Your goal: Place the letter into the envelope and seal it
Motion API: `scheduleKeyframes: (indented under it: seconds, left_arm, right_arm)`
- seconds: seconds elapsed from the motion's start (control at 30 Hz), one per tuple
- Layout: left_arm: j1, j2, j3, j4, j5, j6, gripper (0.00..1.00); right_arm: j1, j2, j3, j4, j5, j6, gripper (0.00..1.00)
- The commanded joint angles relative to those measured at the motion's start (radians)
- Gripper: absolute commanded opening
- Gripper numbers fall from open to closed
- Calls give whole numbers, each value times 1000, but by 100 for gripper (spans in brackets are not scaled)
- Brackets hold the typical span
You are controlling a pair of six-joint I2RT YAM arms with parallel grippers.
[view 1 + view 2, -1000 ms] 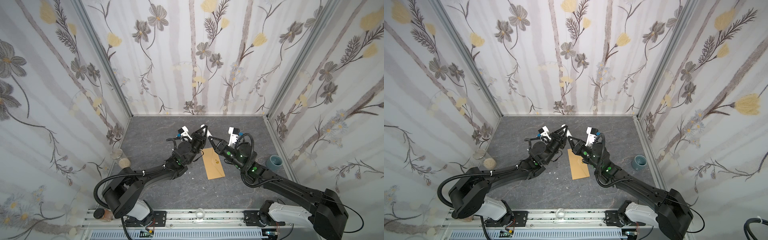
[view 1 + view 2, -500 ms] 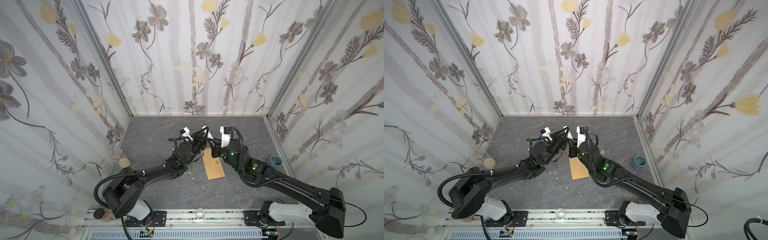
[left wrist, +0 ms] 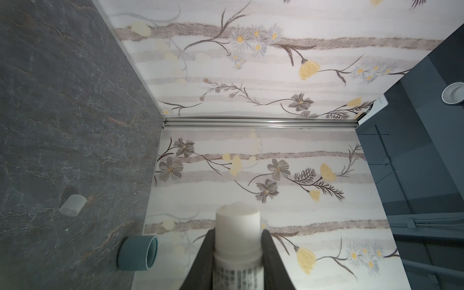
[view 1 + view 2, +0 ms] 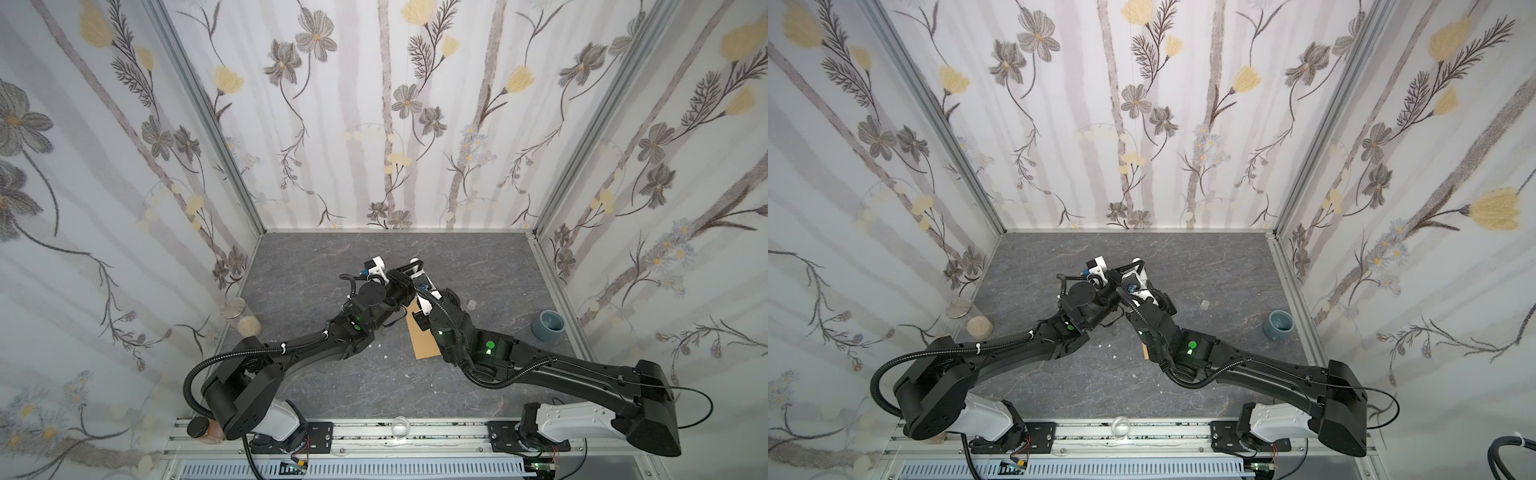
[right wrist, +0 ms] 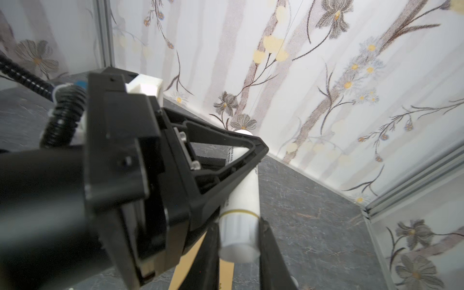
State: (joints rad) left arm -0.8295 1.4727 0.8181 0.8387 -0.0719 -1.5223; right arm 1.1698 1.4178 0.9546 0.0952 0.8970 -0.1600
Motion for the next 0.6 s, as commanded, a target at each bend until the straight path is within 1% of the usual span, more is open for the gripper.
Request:
scheduleKeyframes:
  seconds: [0.0, 0.07, 0.13, 0.27, 0.4, 0.43, 0.5, 0.57]
  left_arm:
    - [0, -6, 18, 56, 46, -15, 0]
    - [-1, -6, 19, 53, 53, -16, 0]
    - [0, -5, 20, 53, 58, -18, 0]
    - [-2, -4, 23, 53, 64, -21, 0]
    - [-7, -3, 24, 52, 63, -22, 0]
    - [-7, -4, 24, 53, 64, -22, 0]
    - [-6, -2, 25, 54, 67, -22, 0]
    - [-7, -5, 22, 54, 64, -19, 0]
  right_arm:
    - [34, 27, -18, 61, 43, -189, 9]
    - [60, 39, -49, 140, 105, -284, 9]
    - [77, 51, -70, 206, 149, -346, 8]
    - [84, 62, -76, 231, 169, -367, 8]
    - [94, 71, -85, 266, 182, -397, 10]
    - [98, 75, -88, 280, 189, -403, 11]
    - [101, 74, -94, 293, 182, -396, 18]
    - [103, 63, -88, 279, 160, -340, 26]
